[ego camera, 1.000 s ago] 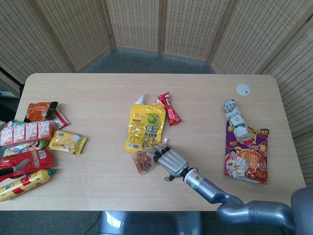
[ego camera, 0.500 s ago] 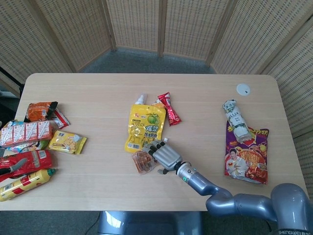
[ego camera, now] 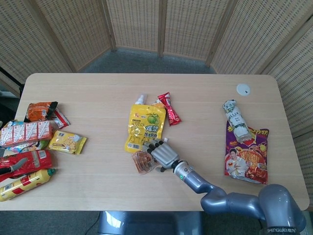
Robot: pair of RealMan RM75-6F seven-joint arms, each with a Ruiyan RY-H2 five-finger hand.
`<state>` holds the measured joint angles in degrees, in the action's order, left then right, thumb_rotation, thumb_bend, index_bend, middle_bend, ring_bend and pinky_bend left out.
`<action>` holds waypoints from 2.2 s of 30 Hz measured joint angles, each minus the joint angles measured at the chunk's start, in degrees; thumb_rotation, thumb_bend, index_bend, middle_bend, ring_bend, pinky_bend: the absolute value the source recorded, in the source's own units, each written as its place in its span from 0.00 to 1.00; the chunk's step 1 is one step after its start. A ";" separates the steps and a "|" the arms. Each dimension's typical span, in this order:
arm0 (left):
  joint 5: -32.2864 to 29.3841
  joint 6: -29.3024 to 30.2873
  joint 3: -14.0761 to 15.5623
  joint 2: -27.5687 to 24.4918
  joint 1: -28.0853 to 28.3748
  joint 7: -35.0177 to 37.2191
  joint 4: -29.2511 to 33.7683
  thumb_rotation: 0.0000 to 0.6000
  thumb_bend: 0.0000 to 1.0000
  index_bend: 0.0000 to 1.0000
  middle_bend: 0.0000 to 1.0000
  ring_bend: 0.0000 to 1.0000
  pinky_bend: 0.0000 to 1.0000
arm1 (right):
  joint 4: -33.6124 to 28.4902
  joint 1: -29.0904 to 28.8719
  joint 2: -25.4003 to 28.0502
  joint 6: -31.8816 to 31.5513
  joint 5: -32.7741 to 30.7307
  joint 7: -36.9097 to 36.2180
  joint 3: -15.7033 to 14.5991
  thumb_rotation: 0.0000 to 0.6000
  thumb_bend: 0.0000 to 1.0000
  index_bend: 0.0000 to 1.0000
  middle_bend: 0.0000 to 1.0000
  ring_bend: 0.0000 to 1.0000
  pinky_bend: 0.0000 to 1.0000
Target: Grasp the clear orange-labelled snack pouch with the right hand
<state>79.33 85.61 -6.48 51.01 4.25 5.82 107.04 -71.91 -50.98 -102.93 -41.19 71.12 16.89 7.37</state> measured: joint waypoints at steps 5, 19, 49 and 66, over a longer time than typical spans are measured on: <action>-0.10 -0.09 -0.01 0.06 0.04 -0.06 -0.10 0.65 0.00 0.00 0.00 0.00 0.00 | 1.84 0.64 -1.02 -0.13 -0.26 -0.27 -1.19 1.00 0.27 0.00 0.00 0.00 0.00; -0.27 -0.23 -0.05 0.21 0.12 -0.25 -0.16 0.65 0.00 0.00 0.00 0.00 0.00 | 3.91 0.35 -2.12 0.28 -1.08 0.67 -1.14 1.00 0.26 0.00 0.00 0.00 0.00; 0.62 0.20 0.01 -0.29 -0.07 1.26 -0.23 0.65 0.00 0.00 0.00 0.00 0.00 | 0.30 0.70 -2.78 -2.49 -4.48 10.04 -1.57 1.00 0.26 0.00 0.00 0.00 0.00; 0.74 0.49 -0.02 -0.44 -0.22 1.65 -0.27 0.65 0.00 0.00 0.00 0.00 0.00 | 2.00 0.53 -4.49 -3.38 -3.41 8.72 -1.31 1.00 0.32 0.28 0.33 0.22 0.32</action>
<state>80.07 86.10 -6.50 50.57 4.03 7.48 106.77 -69.90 -50.45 -107.41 -44.57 67.70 25.61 6.06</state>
